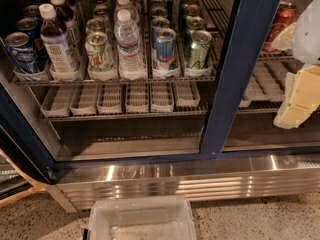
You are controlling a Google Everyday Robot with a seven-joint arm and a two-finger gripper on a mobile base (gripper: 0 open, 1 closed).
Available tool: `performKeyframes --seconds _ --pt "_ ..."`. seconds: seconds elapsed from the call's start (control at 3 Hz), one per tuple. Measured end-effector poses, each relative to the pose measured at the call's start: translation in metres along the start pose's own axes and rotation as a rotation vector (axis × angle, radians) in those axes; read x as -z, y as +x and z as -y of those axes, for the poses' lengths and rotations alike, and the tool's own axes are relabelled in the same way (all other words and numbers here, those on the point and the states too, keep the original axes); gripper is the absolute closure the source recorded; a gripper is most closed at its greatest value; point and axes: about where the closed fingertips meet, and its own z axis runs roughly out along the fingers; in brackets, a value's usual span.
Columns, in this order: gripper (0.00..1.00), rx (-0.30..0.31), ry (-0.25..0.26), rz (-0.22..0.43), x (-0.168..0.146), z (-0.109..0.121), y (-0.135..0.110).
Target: Pick green can from top shelf of fridge
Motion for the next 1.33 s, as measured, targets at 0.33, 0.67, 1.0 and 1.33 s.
performKeyframes --seconds 0.33,0.67,1.0,1.33 --pt "0.0 0.0 0.0 0.0 0.0 0.0 0.0" --pt "0.0 0.008 -0.011 0.035 -0.006 -0.004 -0.005" --pt "0.0 0.018 -0.057 0.122 -0.034 -0.013 -0.021" --pt "0.0 0.044 -0.101 0.213 -0.071 -0.016 -0.049"
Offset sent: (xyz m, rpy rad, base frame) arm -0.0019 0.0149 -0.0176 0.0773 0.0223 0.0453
